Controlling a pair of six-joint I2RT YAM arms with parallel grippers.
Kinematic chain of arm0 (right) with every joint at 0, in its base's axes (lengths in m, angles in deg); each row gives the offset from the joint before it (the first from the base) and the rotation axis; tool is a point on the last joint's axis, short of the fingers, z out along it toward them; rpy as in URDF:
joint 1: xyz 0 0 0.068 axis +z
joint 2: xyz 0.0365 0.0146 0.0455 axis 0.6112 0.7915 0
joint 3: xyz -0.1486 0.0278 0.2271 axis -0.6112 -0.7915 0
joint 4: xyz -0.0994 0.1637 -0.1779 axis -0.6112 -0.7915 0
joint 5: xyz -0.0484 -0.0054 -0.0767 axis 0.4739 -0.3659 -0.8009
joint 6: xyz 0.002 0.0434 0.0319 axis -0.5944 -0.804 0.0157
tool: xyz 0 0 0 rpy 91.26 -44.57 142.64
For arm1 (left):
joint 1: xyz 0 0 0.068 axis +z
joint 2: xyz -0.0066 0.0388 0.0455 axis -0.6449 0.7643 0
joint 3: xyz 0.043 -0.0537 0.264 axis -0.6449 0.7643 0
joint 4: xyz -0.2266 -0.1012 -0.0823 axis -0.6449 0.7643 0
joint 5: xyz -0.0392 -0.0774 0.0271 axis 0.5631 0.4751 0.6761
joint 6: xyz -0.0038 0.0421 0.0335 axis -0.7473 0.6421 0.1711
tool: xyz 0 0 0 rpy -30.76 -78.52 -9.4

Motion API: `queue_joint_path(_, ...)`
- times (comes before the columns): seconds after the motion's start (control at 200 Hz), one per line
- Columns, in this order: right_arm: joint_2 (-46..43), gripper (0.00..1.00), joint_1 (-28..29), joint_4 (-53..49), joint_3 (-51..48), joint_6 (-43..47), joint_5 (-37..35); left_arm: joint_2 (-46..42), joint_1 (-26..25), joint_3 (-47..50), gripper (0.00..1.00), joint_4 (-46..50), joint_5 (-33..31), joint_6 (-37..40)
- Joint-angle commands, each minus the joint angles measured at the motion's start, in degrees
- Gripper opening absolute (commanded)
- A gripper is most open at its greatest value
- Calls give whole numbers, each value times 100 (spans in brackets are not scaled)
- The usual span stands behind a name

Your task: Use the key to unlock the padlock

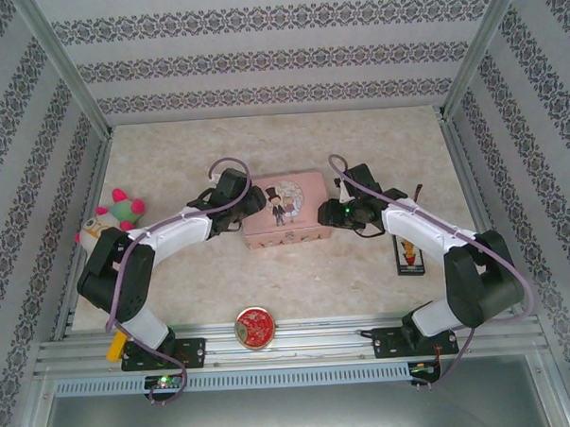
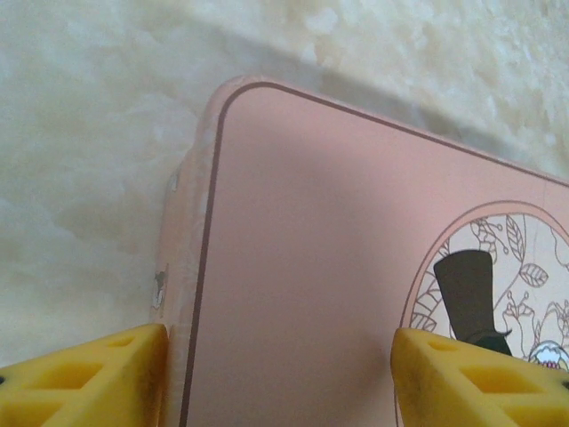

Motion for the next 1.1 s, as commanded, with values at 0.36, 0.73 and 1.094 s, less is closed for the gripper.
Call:
queue_joint_path(0.36, -17, 45, 294, 423, -51, -453, -26, -18, 274, -195, 66, -330, 416, 121)
queue_joint_path(0.73, -51, 45, 356, 461, -68, -470, -169, -345, 361, 7, 66, -176, 299, 133)
queue_joint_path(1.094, -75, 58, 339, 8, 231, 28, -689, -1303, 383, 313, 82, 232, 15, 155)
